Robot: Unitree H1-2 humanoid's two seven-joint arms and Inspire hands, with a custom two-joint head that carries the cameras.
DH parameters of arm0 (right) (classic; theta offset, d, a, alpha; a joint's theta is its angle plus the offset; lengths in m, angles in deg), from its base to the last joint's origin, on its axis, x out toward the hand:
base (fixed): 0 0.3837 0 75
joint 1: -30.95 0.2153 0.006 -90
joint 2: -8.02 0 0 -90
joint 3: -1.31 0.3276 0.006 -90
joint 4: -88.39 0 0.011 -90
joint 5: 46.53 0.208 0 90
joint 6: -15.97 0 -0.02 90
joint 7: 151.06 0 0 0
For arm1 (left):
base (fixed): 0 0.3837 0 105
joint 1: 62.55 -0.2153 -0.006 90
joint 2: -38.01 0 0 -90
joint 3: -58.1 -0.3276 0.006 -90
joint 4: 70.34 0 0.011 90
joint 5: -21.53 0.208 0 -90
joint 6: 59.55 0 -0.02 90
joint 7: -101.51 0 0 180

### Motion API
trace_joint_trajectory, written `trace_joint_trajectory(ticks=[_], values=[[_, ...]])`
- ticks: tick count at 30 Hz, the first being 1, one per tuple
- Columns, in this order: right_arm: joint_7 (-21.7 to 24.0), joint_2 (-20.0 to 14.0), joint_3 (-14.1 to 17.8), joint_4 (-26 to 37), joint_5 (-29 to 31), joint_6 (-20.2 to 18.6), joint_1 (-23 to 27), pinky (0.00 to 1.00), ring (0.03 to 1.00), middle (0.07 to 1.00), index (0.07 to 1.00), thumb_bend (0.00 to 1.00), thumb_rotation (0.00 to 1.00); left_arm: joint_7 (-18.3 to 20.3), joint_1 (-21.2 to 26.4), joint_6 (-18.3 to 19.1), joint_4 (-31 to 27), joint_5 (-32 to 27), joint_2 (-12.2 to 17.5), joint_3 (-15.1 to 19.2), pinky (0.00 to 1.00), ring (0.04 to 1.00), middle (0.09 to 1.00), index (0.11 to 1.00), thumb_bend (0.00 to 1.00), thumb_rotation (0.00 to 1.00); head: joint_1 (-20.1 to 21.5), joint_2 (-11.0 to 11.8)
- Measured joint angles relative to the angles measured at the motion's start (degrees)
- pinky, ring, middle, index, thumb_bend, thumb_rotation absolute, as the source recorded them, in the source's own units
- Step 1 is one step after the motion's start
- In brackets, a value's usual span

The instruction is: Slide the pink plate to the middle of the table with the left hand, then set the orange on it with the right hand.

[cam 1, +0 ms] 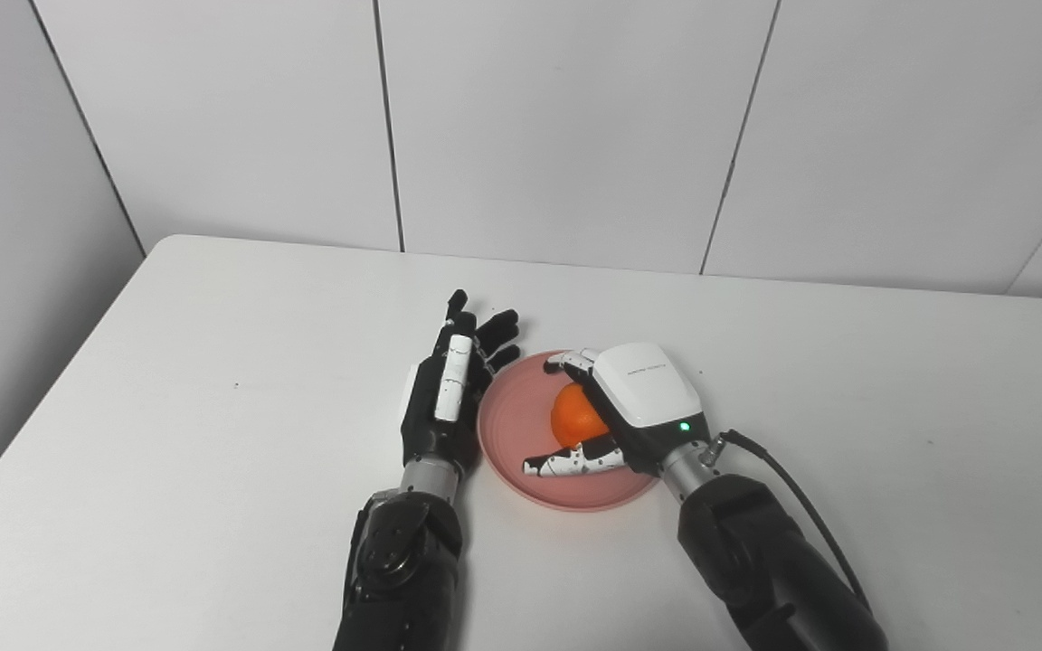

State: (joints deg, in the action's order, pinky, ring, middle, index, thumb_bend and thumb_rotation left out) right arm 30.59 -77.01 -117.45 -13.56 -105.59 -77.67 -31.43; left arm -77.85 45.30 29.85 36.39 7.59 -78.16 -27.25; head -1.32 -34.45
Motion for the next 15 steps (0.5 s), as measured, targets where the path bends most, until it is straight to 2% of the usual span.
trace_joint_trajectory(ticks=[6, 8, 11, 15], values=[[-0.23, 0.14, 0.71, -0.02, 1.34, 0.03, -0.12, 0.68, 0.734, 0.754, 0.715, 0.79, 0.70, 0.00, 0.01, 0.00, 0.01, -0.01, 0.00, -0.02, 0.81, 0.807, 0.753, 0.972, 0.87, 0.74, -0.09, 0.00], [-0.71, 0.24, 1.47, 0.09, 2.36, 0.09, -0.37, 0.62, 0.701, 0.734, 0.710, 0.77, 0.73, 0.00, 0.01, 0.00, 0.01, -0.01, 0.00, -0.04, 0.82, 0.806, 0.752, 0.977, 0.87, 0.74, -0.09, 0.00], [-2.57, 0.55, 3.41, 1.04, 5.25, 0.20, -1.01, 0.57, 0.661, 0.708, 0.685, 0.76, 0.74, 0.00, 0.02, 0.00, 0.00, -0.01, 0.00, 0.02, 0.81, 0.806, 0.739, 0.971, 0.87, 0.74, -0.09, 0.00], [-2.86, 2.08, 7.13, 3.93, 10.72, 0.20, -1.34, 0.55, 0.644, 0.690, 0.669, 0.75, 0.78, -0.09, 0.05, 0.00, 0.01, -0.01, 0.00, 0.16, 0.80, 0.810, 0.759, 0.961, 0.87, 0.74, -0.09, 0.00]])
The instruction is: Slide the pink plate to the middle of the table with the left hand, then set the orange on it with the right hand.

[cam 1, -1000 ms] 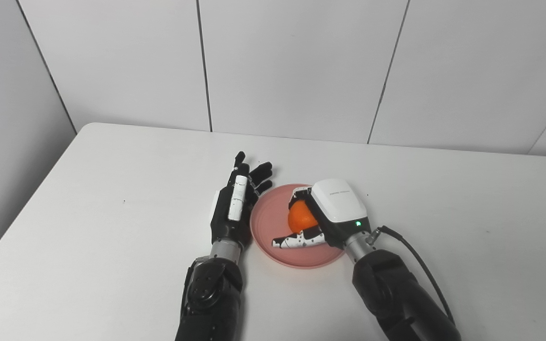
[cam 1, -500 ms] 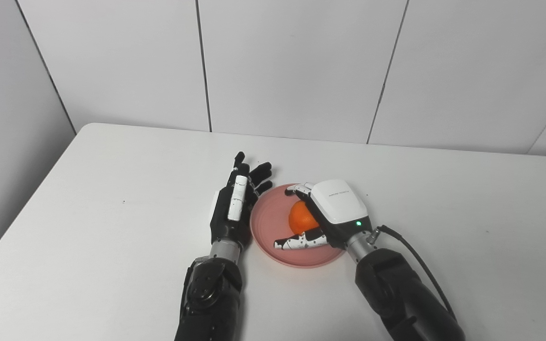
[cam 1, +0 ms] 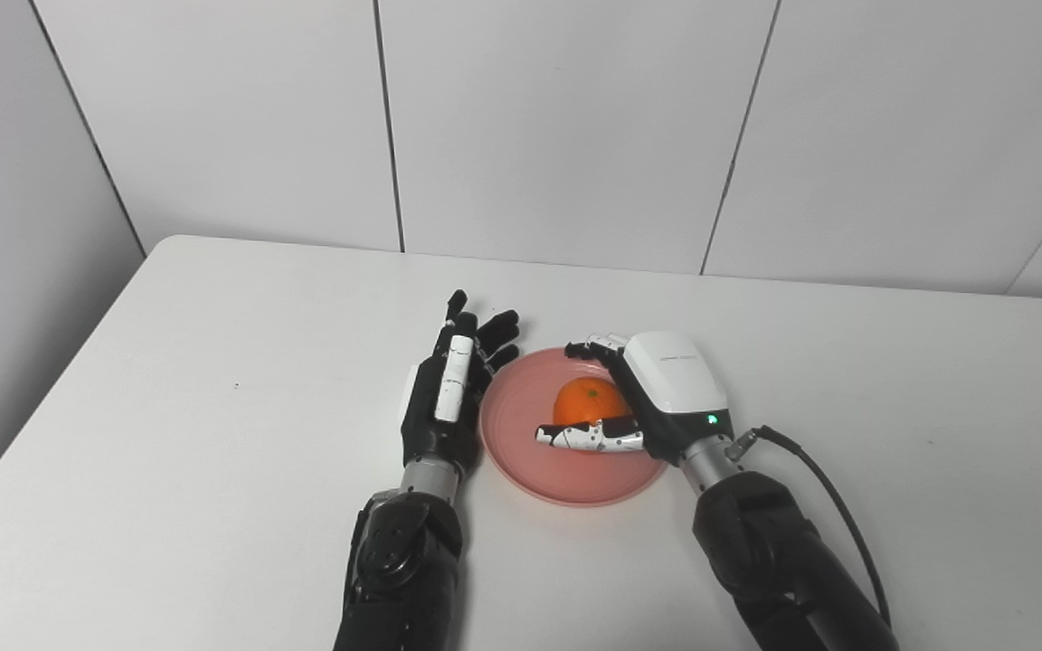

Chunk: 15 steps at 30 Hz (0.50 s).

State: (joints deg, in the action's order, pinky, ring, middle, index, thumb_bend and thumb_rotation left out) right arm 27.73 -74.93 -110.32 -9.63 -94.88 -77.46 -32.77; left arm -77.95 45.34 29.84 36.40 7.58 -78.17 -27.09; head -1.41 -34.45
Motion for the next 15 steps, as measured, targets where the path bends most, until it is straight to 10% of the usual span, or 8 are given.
trace_joint_trajectory(ticks=[5, 10, 15], values=[[-4.43, 2.80, 4.89, 0.51, 8.72, 4.09, -0.23, 0.46, 0.543, 0.586, 0.560, 0.70, 0.87, -0.02, 0.05, -0.15, 0.05, 0.04, -0.01, 0.04, 0.88, 0.872, 0.887, 0.966, 0.88, 0.75, -0.09, 0.35], [-7.46, 5.84, 10.58, -1.78, 22.26, 11.98, -1.26, 0.58, 0.613, 0.609, 0.593, 0.70, 0.95, -0.79, 0.06, -1.20, 0.43, 1.69, 0.00, -0.34, 0.95, 0.901, 0.943, 0.973, 0.87, 0.78, 0.00, 0.44], [-5.63, 9.43, 17.47, -5.33, 40.17, 15.67, -2.73, 0.64, 0.673, 0.673, 0.630, 0.85, 1.00, -2.81, 0.08, -3.32, 1.01, 4.76, 0.02, -0.42, 0.98, 0.918, 0.954, 0.970, 0.89, 0.80, 0.09, 0.26]])
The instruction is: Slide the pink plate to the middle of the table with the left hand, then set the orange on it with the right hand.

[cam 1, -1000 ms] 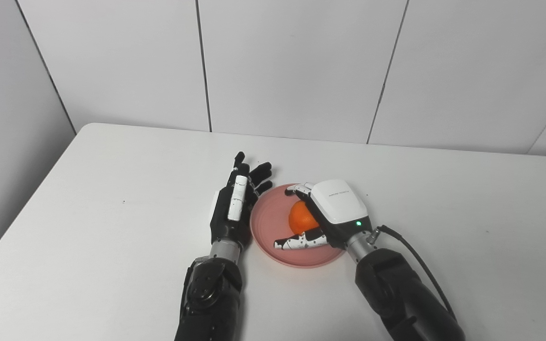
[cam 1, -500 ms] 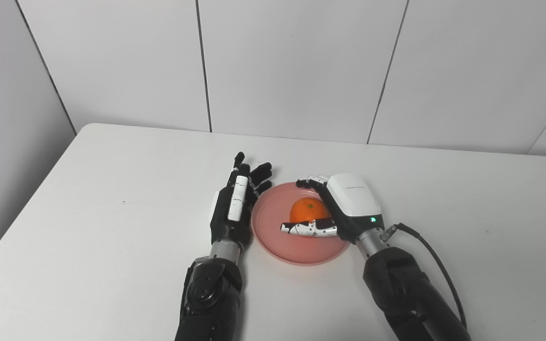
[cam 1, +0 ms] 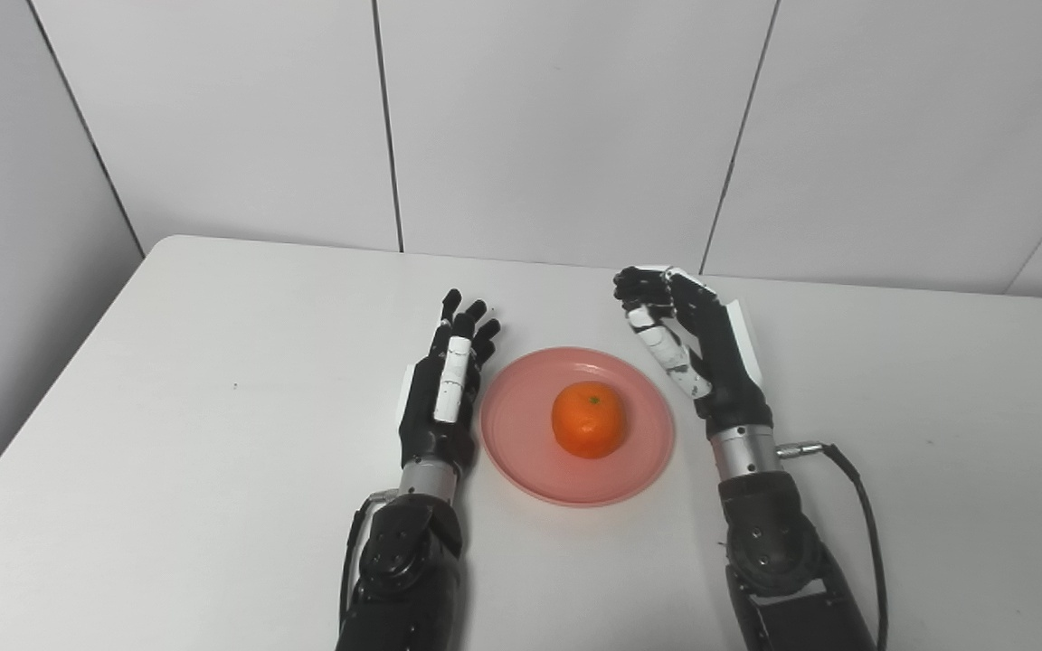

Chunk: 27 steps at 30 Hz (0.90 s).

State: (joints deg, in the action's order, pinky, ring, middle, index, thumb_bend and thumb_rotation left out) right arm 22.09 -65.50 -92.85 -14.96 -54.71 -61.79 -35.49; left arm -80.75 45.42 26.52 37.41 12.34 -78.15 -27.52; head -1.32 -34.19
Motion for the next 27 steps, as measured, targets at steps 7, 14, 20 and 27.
trace_joint_trajectory(ticks=[7, 14, 20, 27], values=[[0.20, 4.55, 8.16, -1.09, 15.51, -0.36, -0.19, 0.69, 0.731, 0.754, 0.732, 0.83, 1.00, -2.42, 0.58, -1.84, 0.76, 3.43, 0.07, -0.22, 1.00, 0.959, 0.976, 0.989, 0.88, 0.86, 0.17, 0.00], [-0.16, 6.15, 13.08, -3.05, 23.81, -3.39, -0.35, 0.78, 0.793, 0.808, 0.791, 0.79, 1.00, -6.65, 1.72, -5.69, 2.36, 8.69, 1.16, -0.69, 0.98, 0.987, 0.981, 0.984, 0.82, 0.85, 0.26, -0.09], [-0.63, 6.85, 14.50, -5.19, 25.97, -3.41, -1.36, 0.89, 0.853, 0.842, 0.836, 0.77, 1.00, -9.89, 2.64, -7.83, 2.95, 14.15, 4.50, -1.55, 0.92, 0.952, 0.949, 0.960, 0.84, 0.85, 0.70, -0.26], [-0.09, 4.87, 8.62, -6.22, 17.31, -3.13, -2.28, 1.00, 0.988, 0.937, 0.924, 0.74, 1.00, -10.01, 2.60, -4.02, 2.39, 15.39, 5.67, -2.93, 0.98, 0.991, 0.991, 0.993, 0.90, 0.91, 1.23, -0.53]])
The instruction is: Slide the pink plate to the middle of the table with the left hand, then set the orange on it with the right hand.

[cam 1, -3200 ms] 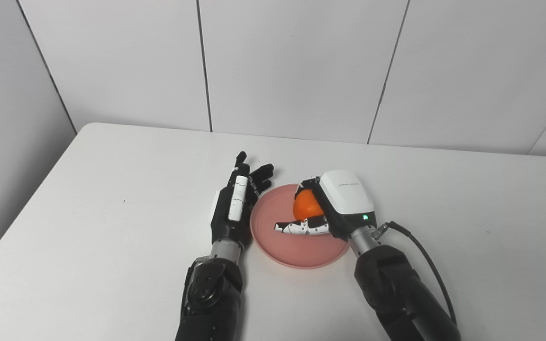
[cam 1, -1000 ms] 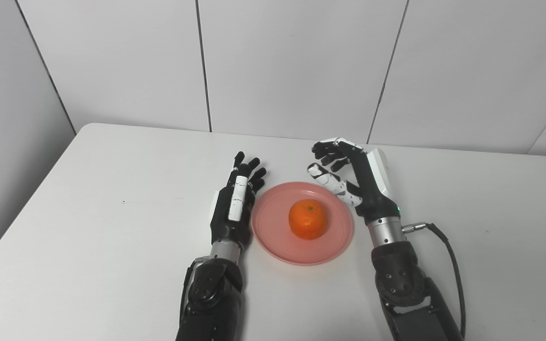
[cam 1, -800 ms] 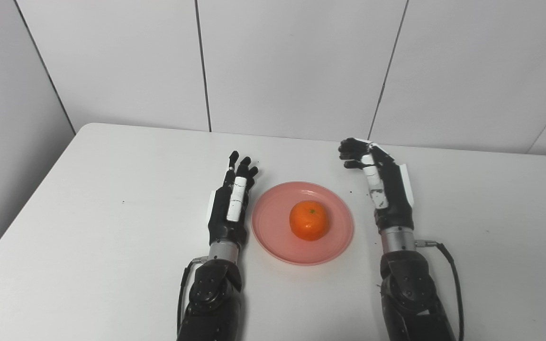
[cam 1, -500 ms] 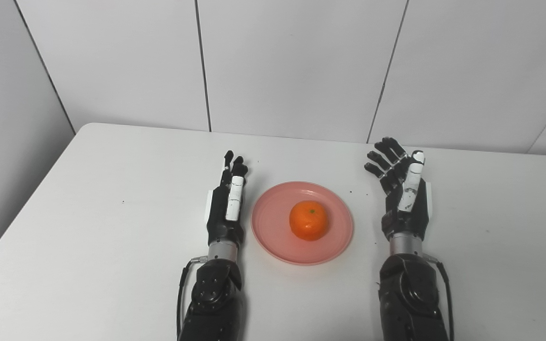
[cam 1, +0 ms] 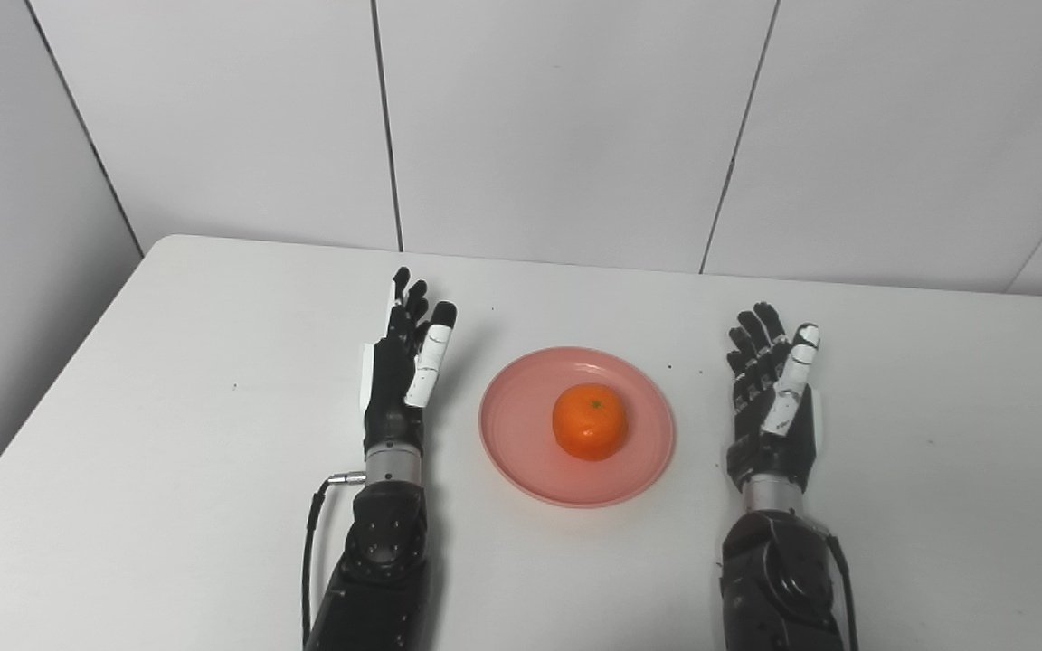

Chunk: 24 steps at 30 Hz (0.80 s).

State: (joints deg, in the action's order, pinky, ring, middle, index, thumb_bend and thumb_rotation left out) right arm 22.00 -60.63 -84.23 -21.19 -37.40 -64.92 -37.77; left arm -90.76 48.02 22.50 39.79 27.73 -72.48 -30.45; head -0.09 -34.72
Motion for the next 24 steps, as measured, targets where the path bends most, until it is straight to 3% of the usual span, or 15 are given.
trace_joint_trajectory(ticks=[7, 13, 15, 24], values=[[0.02, -1.85, -4.13, -1.27, -7.64, 0.64, -0.18, 1.00, 1.000, 0.998, 0.961, 0.74, 1.00, 2.63, -0.79, 4.26, -1.51, -0.15, 1.73, -0.90, 1.00, 1.000, 1.000, 1.000, 0.87, 0.93, 0.09, -0.26], [0.42, -2.61, -5.84, -2.06, -9.55, 0.77, -0.17, 1.00, 0.995, 0.949, 0.965, 0.80, 1.00, 2.80, -0.87, 4.17, -1.34, -0.18, 1.75, -0.86, 1.00, 1.000, 1.000, 0.998, 0.88, 0.93, 0.09, -0.26], [0.77, -2.86, -6.28, -2.18, -9.92, 0.91, -0.17, 0.92, 0.927, 0.916, 0.958, 0.82, 1.00, 2.80, -0.90, 3.96, -1.29, -0.29, 1.45, -0.80, 1.00, 1.000, 1.000, 1.000, 0.89, 0.93, 0.09, -0.26], [1.30, -3.53, -6.92, -3.28, -11.75, 3.59, 0.22, 1.00, 0.996, 0.969, 0.967, 0.83, 1.00, 2.80, -1.04, 3.95, -1.38, -0.42, 1.14, -0.98, 1.00, 1.000, 1.000, 1.000, 0.88, 0.94, 0.35, -0.35]])
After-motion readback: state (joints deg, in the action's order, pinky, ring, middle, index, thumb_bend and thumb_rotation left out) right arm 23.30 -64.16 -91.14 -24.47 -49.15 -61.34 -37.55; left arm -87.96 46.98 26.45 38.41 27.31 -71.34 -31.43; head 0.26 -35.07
